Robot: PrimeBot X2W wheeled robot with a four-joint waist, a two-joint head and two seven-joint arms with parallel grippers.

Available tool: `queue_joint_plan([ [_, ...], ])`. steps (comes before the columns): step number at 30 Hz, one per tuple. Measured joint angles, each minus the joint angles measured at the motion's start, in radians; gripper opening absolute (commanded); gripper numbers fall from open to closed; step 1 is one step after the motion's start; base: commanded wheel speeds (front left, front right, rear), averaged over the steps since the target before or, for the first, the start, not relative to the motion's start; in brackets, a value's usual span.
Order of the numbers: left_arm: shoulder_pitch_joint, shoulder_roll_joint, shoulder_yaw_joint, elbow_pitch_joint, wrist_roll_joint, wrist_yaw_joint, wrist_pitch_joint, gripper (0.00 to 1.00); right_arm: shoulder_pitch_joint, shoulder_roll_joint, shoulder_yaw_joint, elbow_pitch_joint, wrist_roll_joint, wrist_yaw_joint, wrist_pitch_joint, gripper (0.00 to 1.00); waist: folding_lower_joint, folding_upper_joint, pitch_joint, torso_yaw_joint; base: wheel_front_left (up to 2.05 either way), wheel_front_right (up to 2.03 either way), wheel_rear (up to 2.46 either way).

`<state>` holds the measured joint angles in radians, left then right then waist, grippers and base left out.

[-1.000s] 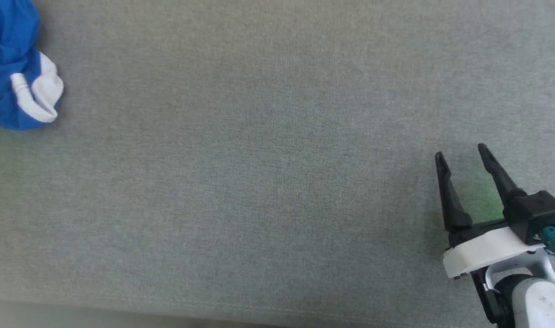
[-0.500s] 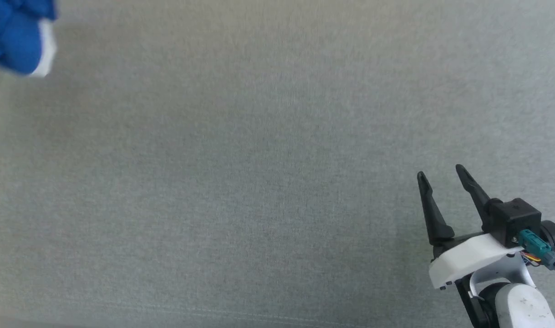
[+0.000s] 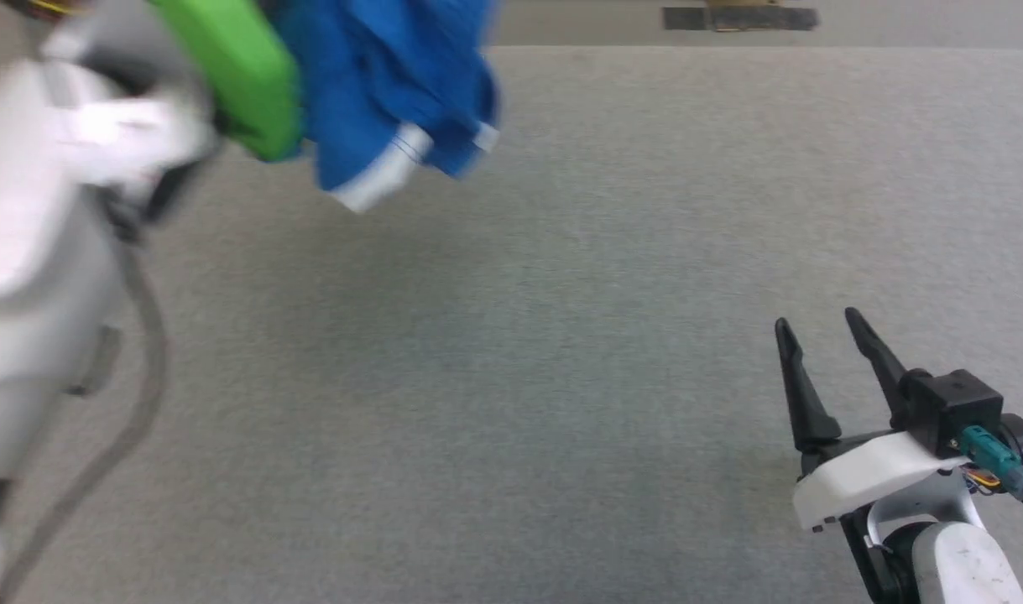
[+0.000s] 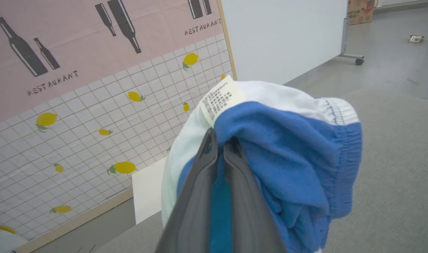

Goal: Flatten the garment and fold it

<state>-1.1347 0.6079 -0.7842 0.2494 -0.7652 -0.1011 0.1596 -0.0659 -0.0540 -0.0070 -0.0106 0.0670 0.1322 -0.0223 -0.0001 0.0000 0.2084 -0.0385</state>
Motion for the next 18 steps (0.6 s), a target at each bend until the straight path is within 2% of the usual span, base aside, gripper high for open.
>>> queue_joint_plan([
  [5, 0.097, -0.125, -0.082, -0.014, -0.025, 0.049, 0.046, 0.00, -0.016, 0.000, -0.011, 0.002, -0.002, 0.000, -0.016, 1.00, 0.0000, 0.0000, 0.007, -0.058, 0.00, 0.00, 0.00],
  [10, 0.193, -0.196, -0.168, 0.025, -0.028, 0.080, 0.087, 0.00, -0.022, 0.000, -0.013, 0.012, 0.009, 0.000, -0.038, 1.00, 0.0000, 0.0001, 0.030, -0.110, 0.00, 0.00, 0.00],
  [11, 0.208, -0.201, -0.180, 0.041, -0.023, 0.086, 0.087, 0.45, -0.024, 0.000, -0.010, 0.017, 0.013, 0.000, -0.044, 1.00, 0.0000, 0.0000, 0.036, -0.119, 0.00, 0.00, 0.00],
  [12, 0.219, -0.204, -0.184, 0.056, -0.019, 0.094, 0.084, 1.00, -0.026, 0.000, -0.008, 0.021, 0.014, 0.000, -0.048, 1.00, 0.0000, 0.0000, 0.042, -0.127, 0.00, 0.00, 0.00],
  [15, 0.234, -0.206, -0.200, 0.109, 0.001, 0.121, 0.070, 1.00, -0.038, 0.000, -0.004, 0.033, 0.023, 0.000, -0.060, 1.00, 0.0000, 0.0000, 0.063, -0.150, 0.00, 0.00, 0.00],
  [18, 0.235, -0.206, -0.213, 0.128, 0.020, 0.117, 0.042, 1.00, -0.039, 0.000, -0.001, 0.047, 0.026, 0.000, -0.066, 1.00, 0.0000, 0.0001, 0.078, -0.163, 0.00, 0.00, 0.00],
])
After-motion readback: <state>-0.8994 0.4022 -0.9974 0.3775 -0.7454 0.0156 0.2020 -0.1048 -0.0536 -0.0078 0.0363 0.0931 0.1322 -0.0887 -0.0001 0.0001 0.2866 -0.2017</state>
